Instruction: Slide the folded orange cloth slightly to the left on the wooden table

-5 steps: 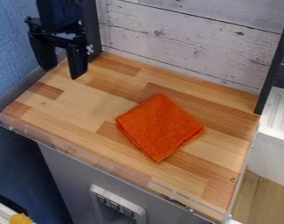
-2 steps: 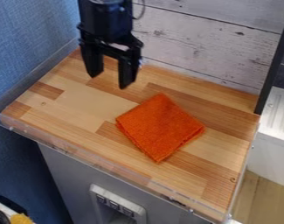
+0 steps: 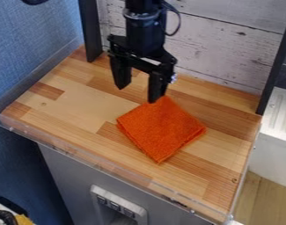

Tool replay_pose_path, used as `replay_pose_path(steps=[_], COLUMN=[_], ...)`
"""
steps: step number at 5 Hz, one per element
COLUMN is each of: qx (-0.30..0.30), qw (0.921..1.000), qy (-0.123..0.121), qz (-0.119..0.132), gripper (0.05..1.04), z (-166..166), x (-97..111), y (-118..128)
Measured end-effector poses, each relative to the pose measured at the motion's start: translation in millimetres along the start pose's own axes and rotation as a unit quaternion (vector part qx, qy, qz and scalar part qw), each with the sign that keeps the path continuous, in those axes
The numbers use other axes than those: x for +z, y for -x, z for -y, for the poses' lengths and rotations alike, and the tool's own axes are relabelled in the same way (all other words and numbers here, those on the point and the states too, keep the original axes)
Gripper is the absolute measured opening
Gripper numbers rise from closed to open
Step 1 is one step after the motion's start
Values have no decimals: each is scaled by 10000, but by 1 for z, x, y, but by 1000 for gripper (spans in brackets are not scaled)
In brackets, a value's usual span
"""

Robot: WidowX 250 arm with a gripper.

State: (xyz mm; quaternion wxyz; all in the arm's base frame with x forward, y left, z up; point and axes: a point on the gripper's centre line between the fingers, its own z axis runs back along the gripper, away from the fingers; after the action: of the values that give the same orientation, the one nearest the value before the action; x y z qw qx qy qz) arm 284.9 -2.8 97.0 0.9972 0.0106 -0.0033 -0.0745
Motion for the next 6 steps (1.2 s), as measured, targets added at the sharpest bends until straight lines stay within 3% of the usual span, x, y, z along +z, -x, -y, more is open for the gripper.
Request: replay_pose_path(steps=[1, 2, 3, 4, 5, 6], qx=[-103, -112, -142, -119, -135, -157], qw=[9999, 9996, 9996, 9996, 9996, 9996], qy=[10, 16, 66, 125, 178, 235], qz=[83, 270, 243, 223, 149, -31], gripper=[952, 670, 366, 152, 65, 59], z=[15, 21, 25, 27, 32, 34], x=[-4, -10, -28, -40, -52, -67], y=[-1, -6, -8, -10, -12, -10])
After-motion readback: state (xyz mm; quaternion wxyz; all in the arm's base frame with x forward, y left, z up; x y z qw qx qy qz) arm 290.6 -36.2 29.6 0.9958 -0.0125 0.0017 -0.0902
